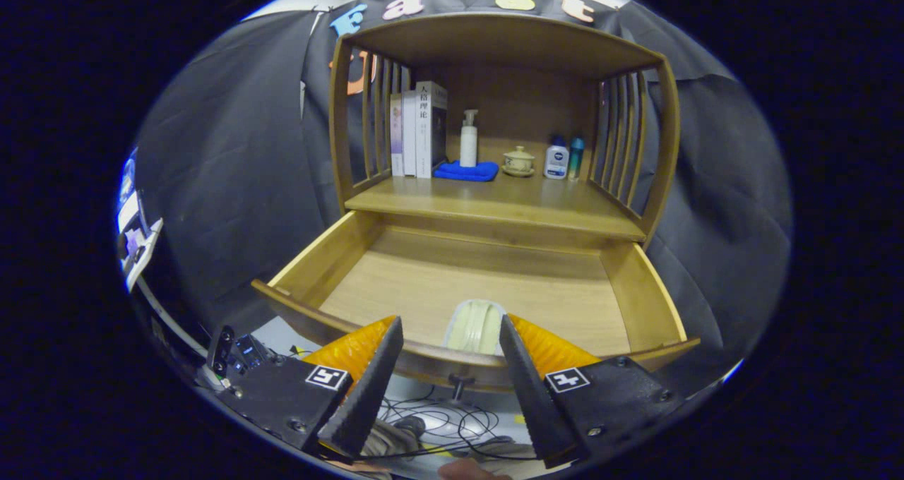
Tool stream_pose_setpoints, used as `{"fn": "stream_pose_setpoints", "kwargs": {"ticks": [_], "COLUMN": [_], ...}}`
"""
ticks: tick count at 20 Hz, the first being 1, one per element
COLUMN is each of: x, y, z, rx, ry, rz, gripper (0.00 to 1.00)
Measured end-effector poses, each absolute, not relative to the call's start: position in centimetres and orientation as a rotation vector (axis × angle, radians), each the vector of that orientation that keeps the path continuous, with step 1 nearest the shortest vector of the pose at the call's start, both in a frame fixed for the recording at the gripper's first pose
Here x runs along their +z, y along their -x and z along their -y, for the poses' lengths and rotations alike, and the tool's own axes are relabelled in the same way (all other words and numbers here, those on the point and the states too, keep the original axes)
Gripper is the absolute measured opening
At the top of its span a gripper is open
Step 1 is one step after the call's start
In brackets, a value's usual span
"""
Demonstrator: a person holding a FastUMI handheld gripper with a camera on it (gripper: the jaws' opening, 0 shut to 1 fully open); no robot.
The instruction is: Pull open the drawer, take out the items inside it, and place them on the countertop above the cabinet.
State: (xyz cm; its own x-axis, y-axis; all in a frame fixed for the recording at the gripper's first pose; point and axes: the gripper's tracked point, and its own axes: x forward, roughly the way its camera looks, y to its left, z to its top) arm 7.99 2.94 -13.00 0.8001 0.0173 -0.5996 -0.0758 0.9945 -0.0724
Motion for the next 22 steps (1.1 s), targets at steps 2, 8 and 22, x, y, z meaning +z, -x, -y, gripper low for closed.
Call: {"fn": "stream_pose_setpoints", "kwargs": {"ticks": [2,8,22], "x": [-13.8,-16.2,-21.7], "y": [-8.9,-11.6,-14.0], "z": [-2.9,-1.0,1.7], "rx": [0.050,-0.006,-0.138], "ry": [0.089,0.083,0.032], "rz": [-0.708,-0.903,-1.217], "gripper": [0.87,0.87,0.87]}}
